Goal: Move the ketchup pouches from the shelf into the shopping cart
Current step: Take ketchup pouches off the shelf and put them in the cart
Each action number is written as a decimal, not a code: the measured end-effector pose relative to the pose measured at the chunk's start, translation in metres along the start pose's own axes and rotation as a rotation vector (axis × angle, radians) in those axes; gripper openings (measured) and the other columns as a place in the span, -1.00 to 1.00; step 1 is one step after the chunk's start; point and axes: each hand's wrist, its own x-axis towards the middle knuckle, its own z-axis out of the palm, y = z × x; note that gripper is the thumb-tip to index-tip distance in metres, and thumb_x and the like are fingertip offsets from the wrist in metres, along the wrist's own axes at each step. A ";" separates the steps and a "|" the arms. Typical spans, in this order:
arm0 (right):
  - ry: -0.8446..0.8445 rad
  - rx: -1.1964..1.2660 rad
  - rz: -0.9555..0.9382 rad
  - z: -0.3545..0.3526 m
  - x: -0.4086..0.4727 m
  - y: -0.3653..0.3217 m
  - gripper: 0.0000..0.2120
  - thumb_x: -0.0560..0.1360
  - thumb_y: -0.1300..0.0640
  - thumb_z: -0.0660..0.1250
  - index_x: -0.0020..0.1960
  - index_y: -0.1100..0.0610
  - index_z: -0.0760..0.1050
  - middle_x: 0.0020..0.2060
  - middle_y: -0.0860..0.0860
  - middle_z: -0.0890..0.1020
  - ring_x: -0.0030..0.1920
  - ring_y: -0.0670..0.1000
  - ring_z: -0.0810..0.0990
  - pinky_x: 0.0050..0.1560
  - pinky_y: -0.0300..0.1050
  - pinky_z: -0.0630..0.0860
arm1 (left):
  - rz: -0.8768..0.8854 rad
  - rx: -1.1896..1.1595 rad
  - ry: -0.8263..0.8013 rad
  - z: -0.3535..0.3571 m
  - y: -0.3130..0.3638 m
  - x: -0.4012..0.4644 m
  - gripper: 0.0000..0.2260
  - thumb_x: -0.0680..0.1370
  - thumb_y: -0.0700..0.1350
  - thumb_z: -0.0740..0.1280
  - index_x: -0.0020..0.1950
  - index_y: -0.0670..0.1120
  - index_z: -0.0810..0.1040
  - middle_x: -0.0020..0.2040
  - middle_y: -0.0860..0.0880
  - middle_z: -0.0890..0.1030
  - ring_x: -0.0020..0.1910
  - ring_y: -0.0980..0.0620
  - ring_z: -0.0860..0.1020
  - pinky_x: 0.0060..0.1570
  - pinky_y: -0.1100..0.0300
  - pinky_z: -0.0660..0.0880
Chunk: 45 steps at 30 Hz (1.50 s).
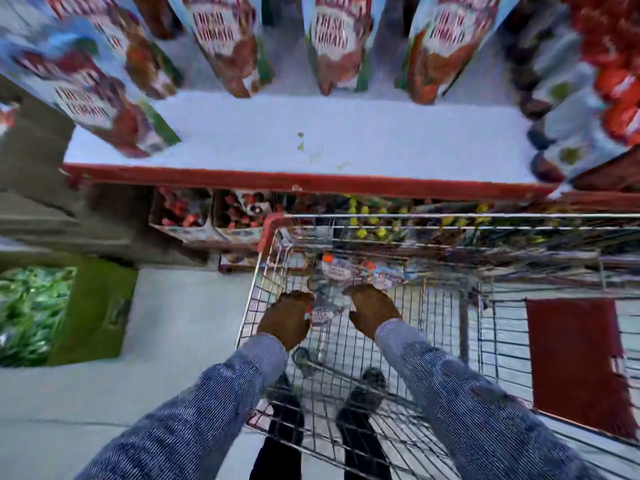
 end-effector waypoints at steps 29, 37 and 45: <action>0.949 0.471 -0.430 -0.298 -0.110 -0.145 -0.94 0.43 0.05 0.45 -0.13 0.02 0.64 -0.38 -0.09 0.63 -0.37 -0.12 0.57 -0.29 -0.25 0.47 | 0.154 -0.044 0.973 -0.329 0.019 -0.155 -0.75 0.41 -0.23 0.42 0.05 -0.04 0.64 -0.08 -0.12 0.73 -0.16 -0.20 0.67 -0.15 0.12 0.50; 0.947 0.464 -0.352 -0.330 -0.047 -0.182 -0.96 0.42 0.19 0.46 -0.13 0.13 0.68 -0.30 0.00 0.69 -0.33 -0.10 0.57 -0.23 -0.27 0.49 | -0.022 -0.024 0.915 -0.375 -0.007 -0.101 -0.75 0.42 -0.32 0.35 0.05 -0.14 0.67 -0.03 -0.26 0.71 -0.01 -0.32 0.62 -0.06 -0.10 0.62; 0.842 0.496 -0.295 -0.320 -0.008 -0.182 -0.90 0.45 0.24 0.43 -0.04 0.17 0.65 -0.16 0.08 0.74 -0.26 -0.03 0.65 -0.16 -0.24 0.58 | -0.061 0.054 0.860 -0.366 -0.025 -0.064 -0.66 0.47 -0.38 0.22 0.16 -0.16 0.62 0.02 -0.29 0.68 0.03 -0.32 0.61 -0.02 -0.11 0.61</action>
